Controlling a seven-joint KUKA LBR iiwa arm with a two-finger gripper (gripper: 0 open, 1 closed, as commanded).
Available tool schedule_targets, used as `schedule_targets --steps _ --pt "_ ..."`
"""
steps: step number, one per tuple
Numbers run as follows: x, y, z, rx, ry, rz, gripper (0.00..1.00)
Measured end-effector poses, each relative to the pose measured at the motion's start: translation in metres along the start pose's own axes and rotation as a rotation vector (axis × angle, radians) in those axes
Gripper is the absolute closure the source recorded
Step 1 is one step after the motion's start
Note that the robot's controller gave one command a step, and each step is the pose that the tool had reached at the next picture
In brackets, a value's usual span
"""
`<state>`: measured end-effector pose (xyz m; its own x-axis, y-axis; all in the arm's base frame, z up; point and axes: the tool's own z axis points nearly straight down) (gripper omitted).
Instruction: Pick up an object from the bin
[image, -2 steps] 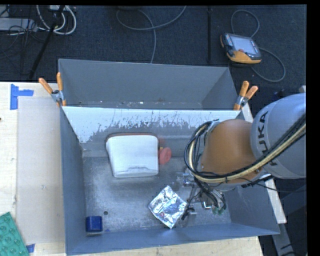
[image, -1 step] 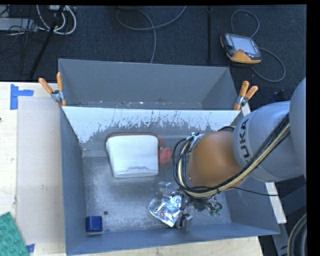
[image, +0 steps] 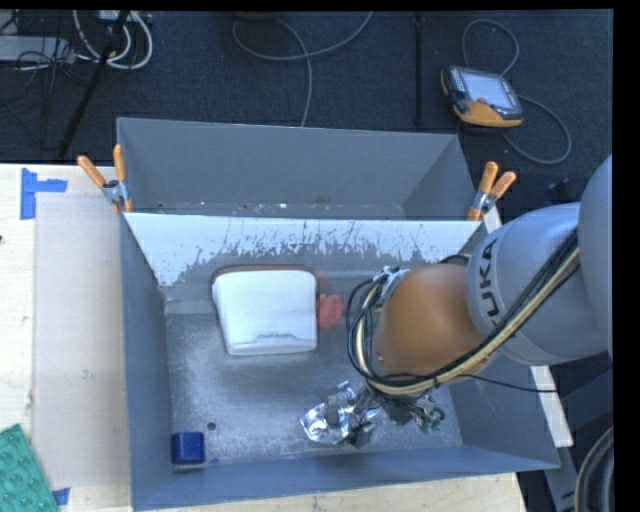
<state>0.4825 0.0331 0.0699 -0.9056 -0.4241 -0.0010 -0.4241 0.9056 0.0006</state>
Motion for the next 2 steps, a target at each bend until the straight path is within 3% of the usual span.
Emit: schedule_targets --steps 1,2 --pt "-0.001 -0.032 -0.115 0.005 -0.006 -0.001 1.0" --pt "-0.017 -0.068 -0.193 0.006 -0.008 0.005 1.0"
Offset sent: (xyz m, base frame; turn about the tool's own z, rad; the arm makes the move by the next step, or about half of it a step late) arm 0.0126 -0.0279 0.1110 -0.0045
